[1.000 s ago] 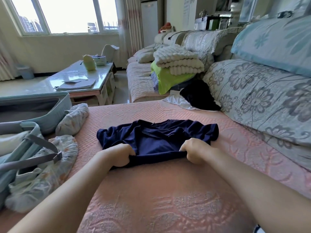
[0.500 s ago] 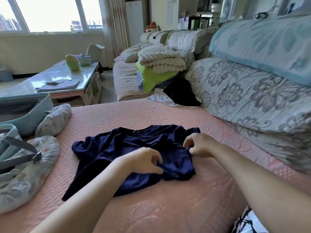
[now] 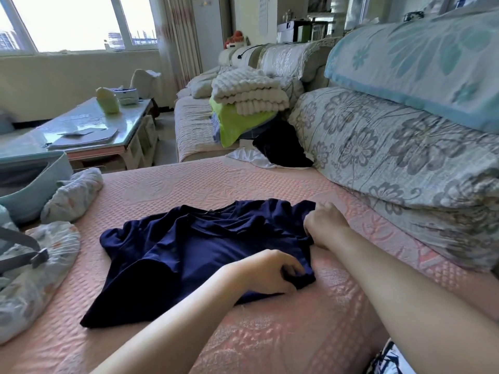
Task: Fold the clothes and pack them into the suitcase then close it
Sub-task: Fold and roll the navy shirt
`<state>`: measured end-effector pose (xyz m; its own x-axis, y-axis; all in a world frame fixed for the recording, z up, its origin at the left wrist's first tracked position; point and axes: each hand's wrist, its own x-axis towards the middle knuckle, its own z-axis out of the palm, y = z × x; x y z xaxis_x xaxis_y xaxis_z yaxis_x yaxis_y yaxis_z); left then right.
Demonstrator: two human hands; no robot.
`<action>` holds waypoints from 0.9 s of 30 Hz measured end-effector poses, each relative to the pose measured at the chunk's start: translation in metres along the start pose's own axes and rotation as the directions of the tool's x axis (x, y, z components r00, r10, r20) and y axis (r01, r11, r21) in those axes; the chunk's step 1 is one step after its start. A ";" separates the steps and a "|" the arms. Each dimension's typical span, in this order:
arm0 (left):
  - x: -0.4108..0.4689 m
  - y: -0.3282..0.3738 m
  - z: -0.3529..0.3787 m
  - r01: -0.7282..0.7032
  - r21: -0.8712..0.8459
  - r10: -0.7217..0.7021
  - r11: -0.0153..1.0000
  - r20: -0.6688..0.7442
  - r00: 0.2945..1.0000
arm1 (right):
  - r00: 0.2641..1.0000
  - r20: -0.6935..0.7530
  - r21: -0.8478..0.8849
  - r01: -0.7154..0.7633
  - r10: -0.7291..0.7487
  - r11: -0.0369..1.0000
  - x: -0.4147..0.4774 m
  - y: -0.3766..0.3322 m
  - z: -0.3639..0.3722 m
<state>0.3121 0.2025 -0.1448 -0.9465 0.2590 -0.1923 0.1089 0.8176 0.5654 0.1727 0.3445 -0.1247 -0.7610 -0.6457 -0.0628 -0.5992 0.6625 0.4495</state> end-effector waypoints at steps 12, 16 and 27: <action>-0.054 -0.105 -0.078 0.478 0.578 -0.302 0.661 -0.378 0.875 | 0.917 -0.251 0.087 0.339 -0.309 0.937 0.045 -0.094 -0.032; -0.069 -0.141 -0.085 0.595 0.514 -0.461 0.617 -0.377 0.803 | 0.927 -0.337 0.216 0.247 -0.165 0.945 0.067 -0.105 -0.024; -0.055 -0.192 -0.132 0.504 0.235 -0.205 0.831 -0.713 0.671 | 0.882 -0.394 0.285 -0.151 0.259 0.947 0.110 -0.072 -0.017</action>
<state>0.3032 -0.0369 -0.1373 -0.8738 -0.3603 0.3266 -0.3148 0.9310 0.1848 0.1360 0.2193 -0.1484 -0.7283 -0.5471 0.4127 -0.5230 0.8329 0.1811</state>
